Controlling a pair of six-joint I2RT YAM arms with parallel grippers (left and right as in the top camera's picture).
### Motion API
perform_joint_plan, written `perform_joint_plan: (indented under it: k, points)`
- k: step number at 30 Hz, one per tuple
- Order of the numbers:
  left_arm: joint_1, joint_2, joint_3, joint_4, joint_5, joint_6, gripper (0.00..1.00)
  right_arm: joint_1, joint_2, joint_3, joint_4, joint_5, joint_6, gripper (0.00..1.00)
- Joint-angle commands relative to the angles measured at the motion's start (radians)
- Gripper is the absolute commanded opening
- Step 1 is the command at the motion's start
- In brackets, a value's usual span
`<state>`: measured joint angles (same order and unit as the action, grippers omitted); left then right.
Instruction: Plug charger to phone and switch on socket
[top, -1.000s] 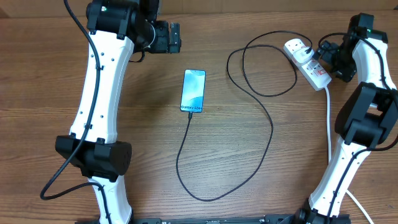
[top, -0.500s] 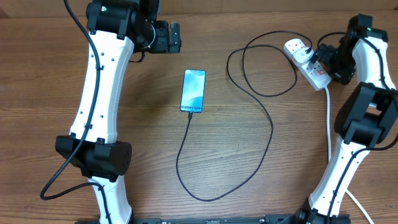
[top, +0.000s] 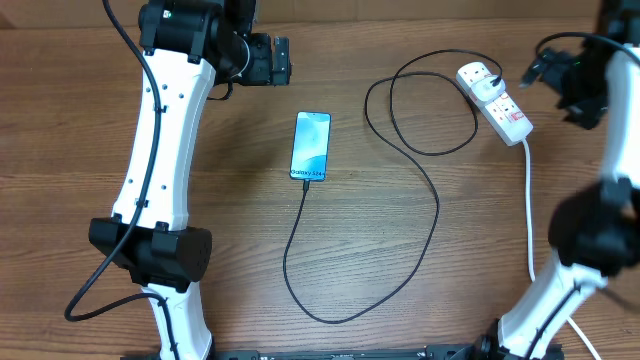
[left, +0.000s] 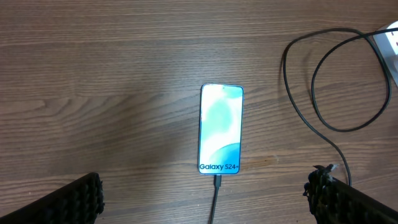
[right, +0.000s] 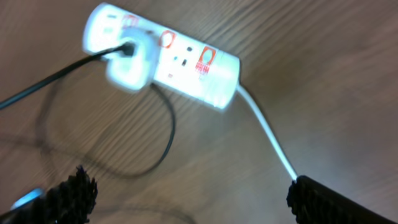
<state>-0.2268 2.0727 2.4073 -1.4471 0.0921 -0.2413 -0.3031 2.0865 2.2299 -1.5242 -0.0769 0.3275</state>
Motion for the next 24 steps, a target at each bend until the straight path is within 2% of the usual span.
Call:
perform_joint_plan:
  k: [1,5,15,19,24]
  points:
    - [0.004,0.009,-0.003,0.001,-0.015,-0.010,1.00,0.024,-0.173,0.034,-0.077,0.004,0.017,1.00]
    - [0.004,0.009,-0.003,0.001,-0.015,-0.010,1.00,0.073,-0.301,0.022,-0.138,0.004,0.017,0.99]
    - [0.004,0.009,-0.003,0.001,-0.015,-0.010,1.00,0.330,-0.599,-0.097,-0.162,0.074,0.051,0.99]
    - [0.004,0.009,-0.003,0.001,-0.015,-0.010,1.00,0.393,-0.753,-0.224,-0.142,0.076,0.051,0.99]
    - [0.004,0.009,-0.003,0.001,-0.015,-0.010,1.00,0.404,-1.003,-0.465,-0.051,0.071,0.052,0.99]
